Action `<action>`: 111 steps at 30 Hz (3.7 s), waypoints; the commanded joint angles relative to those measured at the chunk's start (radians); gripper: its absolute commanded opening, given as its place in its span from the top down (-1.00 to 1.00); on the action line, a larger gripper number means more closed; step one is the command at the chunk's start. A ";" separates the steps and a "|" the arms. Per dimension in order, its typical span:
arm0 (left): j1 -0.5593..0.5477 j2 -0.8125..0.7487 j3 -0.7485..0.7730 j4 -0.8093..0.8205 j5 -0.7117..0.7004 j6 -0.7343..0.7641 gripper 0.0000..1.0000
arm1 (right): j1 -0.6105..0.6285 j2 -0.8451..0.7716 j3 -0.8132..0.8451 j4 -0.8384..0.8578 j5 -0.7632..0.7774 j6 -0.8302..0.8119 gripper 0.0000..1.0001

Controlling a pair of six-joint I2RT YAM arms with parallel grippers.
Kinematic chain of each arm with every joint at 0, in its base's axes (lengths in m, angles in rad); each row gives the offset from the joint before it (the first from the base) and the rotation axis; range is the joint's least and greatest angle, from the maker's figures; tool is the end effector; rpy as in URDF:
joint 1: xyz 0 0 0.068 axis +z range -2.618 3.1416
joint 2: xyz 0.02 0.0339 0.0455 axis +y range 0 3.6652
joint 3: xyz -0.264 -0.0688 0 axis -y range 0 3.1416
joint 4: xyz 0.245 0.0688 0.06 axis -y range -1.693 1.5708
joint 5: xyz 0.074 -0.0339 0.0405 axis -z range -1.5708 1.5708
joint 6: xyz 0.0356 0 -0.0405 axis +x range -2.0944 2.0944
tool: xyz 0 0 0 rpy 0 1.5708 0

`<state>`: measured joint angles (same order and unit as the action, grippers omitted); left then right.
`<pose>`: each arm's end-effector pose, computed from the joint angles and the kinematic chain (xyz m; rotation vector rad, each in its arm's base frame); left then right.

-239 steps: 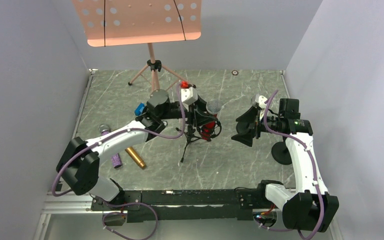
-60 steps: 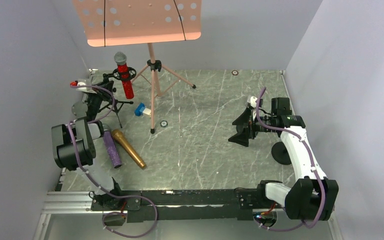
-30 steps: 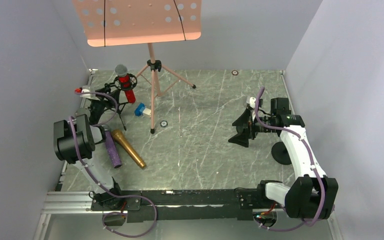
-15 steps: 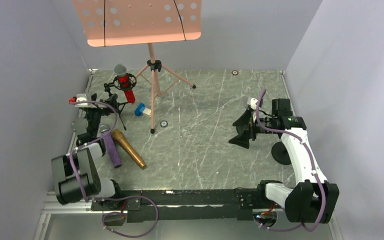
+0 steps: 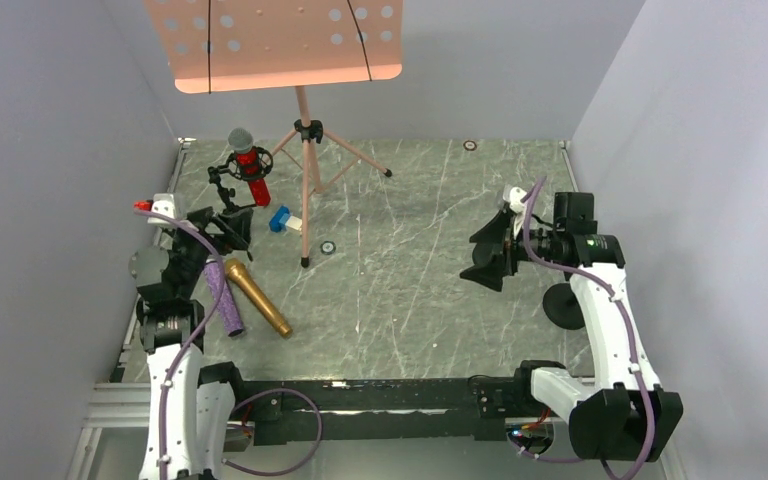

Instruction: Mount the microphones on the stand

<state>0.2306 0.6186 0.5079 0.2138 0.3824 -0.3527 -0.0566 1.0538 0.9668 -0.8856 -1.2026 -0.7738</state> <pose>0.1603 0.0240 0.3102 -0.1191 1.4818 -0.3791 0.1893 0.0225 0.3097 -1.0744 1.6871 0.9850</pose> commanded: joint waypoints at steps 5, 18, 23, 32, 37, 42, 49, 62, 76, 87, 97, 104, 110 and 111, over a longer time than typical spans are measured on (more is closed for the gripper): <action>-0.001 0.013 0.044 -0.396 0.264 0.046 -0.99 | -0.005 -0.079 0.169 0.257 0.363 0.643 -1.00; -0.017 -0.024 0.050 -0.430 0.199 0.063 -0.99 | -0.053 -0.143 0.118 0.259 0.922 0.803 -0.99; -0.020 -0.043 0.049 -0.434 0.198 0.060 -0.99 | -0.050 -0.109 0.072 0.347 0.968 0.789 -0.97; -0.025 -0.046 0.047 -0.439 0.188 0.061 -0.99 | 0.017 0.022 0.090 0.471 1.107 0.811 -0.61; -0.025 -0.046 0.044 -0.435 0.193 0.058 -0.99 | 0.043 0.037 0.095 0.488 1.136 0.808 -0.10; -0.025 -0.048 0.050 -0.442 0.186 0.061 -0.99 | 0.050 0.042 0.084 0.487 1.135 0.814 0.17; -0.025 -0.053 0.052 -0.445 0.179 0.064 -0.99 | 0.052 0.067 0.088 0.486 1.130 0.821 0.36; -0.025 -0.066 0.042 -0.384 0.290 0.053 -0.99 | 0.126 0.031 0.175 0.404 0.817 0.768 0.74; -0.038 -0.094 -0.036 -0.093 0.569 -0.066 -0.99 | 0.383 0.177 0.344 0.290 0.426 0.542 0.85; -0.080 -0.129 -0.064 -0.038 0.586 -0.057 -0.99 | 0.494 0.280 0.404 0.243 0.291 0.302 0.86; -0.269 -0.183 -0.107 0.018 0.548 -0.023 -0.99 | 0.452 0.239 0.271 0.170 0.211 0.112 0.44; -0.433 -0.137 -0.121 0.091 0.482 -0.010 -0.99 | 0.395 0.182 0.215 0.188 0.165 0.125 -0.47; -0.662 -0.001 -0.040 0.108 0.424 0.222 -0.99 | 0.248 0.122 0.156 0.192 0.015 0.081 -0.99; -0.670 0.050 -0.012 0.086 0.436 0.248 -0.99 | 0.241 0.111 0.136 0.176 0.001 0.041 -0.99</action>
<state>-0.3725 0.5529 0.3996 0.2787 0.8368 -0.2760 0.2382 1.2201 1.1477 -0.7101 -1.0657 -0.6353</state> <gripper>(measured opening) 0.994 0.986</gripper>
